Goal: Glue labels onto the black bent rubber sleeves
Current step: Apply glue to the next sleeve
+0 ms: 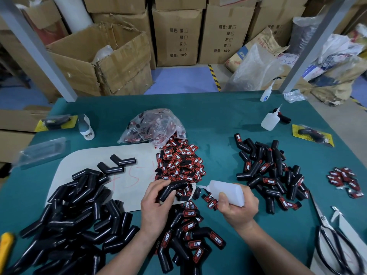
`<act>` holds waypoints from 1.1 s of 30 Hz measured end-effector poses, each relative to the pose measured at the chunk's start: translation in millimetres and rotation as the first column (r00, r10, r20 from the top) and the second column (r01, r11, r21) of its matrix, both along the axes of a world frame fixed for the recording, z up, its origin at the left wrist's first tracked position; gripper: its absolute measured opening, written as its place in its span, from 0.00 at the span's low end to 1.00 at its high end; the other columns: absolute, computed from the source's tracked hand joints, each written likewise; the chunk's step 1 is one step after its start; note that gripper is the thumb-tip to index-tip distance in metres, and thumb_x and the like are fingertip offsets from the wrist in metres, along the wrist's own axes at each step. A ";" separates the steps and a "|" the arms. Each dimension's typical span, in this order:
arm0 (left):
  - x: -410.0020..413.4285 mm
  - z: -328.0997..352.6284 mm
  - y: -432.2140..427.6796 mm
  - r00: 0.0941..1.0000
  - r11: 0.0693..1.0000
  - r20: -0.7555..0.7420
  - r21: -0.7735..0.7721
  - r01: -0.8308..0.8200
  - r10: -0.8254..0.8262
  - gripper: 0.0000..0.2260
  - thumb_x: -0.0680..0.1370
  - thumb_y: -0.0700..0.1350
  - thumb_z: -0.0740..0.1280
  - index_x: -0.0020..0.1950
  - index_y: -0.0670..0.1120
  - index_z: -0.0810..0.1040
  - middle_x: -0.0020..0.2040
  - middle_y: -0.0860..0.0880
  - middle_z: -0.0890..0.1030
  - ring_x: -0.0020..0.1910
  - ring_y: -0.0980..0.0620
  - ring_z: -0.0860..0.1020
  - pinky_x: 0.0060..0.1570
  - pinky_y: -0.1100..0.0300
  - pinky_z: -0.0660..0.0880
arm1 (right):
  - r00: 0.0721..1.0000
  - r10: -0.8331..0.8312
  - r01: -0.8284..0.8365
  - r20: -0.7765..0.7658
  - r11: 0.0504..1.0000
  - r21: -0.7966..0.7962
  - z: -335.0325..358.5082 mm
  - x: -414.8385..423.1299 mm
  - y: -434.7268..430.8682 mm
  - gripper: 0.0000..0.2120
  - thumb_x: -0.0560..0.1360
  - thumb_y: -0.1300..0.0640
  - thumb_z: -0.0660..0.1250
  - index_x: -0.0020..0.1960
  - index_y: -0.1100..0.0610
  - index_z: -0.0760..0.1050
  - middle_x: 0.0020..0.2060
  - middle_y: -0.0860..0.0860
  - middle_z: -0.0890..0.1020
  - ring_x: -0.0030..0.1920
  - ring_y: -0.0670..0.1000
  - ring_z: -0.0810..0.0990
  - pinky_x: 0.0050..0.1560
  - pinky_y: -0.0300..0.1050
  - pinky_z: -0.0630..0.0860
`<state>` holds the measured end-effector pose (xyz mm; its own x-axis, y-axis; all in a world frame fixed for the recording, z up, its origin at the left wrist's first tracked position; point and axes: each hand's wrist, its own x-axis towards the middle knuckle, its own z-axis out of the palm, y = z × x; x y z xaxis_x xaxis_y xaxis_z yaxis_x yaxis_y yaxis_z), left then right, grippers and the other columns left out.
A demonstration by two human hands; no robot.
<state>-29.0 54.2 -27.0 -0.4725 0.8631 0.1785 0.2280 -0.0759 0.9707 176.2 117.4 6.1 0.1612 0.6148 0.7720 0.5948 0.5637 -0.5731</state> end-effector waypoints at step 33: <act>0.7 5.4 -2.8 1.000 0.999 0.003 -0.042 -0.003 0.003 0.21 0.75 0.35 0.76 0.58 0.59 0.82 0.57 0.64 0.80 0.60 0.63 0.78 0.54 0.75 0.73 | 0.996 0.053 -0.057 0.077 0.997 0.051 0.2 -1.4 1.3 0.34 0.79 0.39 0.61 0.32 0.69 0.75 0.24 0.56 0.77 0.21 0.52 0.77 0.23 0.36 0.70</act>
<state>-28.3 51.5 -21.7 -0.4759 0.8682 0.1408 0.2255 -0.0343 0.9736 174.8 118.7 6.2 0.0680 0.5792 0.8123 0.6022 0.6253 -0.4963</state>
